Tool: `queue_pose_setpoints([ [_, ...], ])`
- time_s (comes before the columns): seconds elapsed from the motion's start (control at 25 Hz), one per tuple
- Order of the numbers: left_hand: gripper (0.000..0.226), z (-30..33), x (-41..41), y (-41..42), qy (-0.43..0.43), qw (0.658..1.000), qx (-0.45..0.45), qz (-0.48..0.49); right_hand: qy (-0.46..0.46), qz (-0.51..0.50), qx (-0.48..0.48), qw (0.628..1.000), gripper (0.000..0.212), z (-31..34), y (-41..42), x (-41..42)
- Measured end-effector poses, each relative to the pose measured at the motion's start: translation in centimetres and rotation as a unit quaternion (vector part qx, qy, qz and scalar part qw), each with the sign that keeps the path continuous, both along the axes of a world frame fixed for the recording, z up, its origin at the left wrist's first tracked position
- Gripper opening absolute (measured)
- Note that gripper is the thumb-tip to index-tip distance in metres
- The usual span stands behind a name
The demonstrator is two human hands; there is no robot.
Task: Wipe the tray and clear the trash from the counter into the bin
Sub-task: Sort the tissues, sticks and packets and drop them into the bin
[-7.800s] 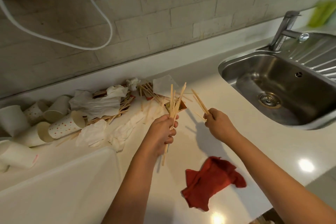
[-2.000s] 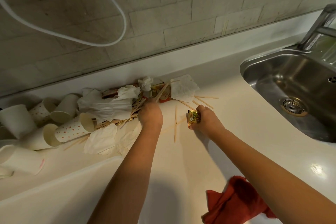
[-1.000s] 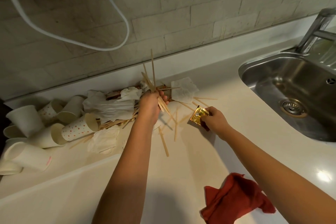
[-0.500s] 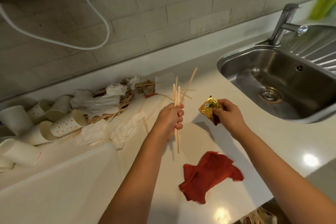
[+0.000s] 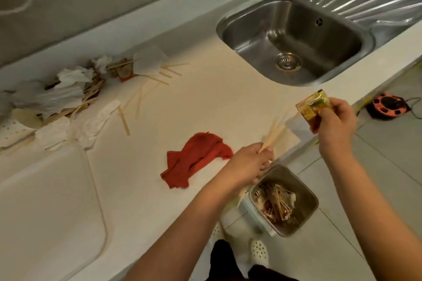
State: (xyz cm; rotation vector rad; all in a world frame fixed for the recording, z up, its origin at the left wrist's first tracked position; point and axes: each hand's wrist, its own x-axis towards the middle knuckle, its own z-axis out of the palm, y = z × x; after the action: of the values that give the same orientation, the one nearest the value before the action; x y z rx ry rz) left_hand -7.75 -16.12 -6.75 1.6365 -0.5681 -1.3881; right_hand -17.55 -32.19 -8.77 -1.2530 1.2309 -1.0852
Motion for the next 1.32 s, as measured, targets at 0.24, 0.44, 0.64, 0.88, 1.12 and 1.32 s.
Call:
queue_pose_setpoints([
  [0.24,0.027,-5.2,-8.7,0.8,0.061,0.983,0.097,-0.141,-0.049,-0.141,0.066,0.987,0.027,-5.8,0.3,-10.5],
  [0.44,0.024,-11.7,-11.9,0.9,0.166,0.959,0.228,-0.035,0.111,-0.097,0.161,0.976,0.023,-14.5,3.3,-15.9],
  [0.64,0.031,-17.5,-11.6,-0.7,0.141,0.92,0.365,0.025,0.228,0.024,0.31,0.923,0.025,-20.1,6.2,-17.1],
  [0.88,0.037,-17.4,-11.7,-3.7,0.124,0.924,0.357,-0.061,0.306,0.158,0.275,0.898,0.058,-20.4,7.3,-16.5],
  [1.12,0.042,-17.1,-12.0,-2.7,0.022,0.948,0.306,-0.087,0.294,0.151,0.24,0.913,0.029,-20.1,8.0,-16.9],
  [1.32,0.027,-12.1,-11.6,-2.5,0.045,0.98,0.188,-0.052,0.186,0.096,0.1,0.973,0.022,-15.3,8.3,-14.3],
])
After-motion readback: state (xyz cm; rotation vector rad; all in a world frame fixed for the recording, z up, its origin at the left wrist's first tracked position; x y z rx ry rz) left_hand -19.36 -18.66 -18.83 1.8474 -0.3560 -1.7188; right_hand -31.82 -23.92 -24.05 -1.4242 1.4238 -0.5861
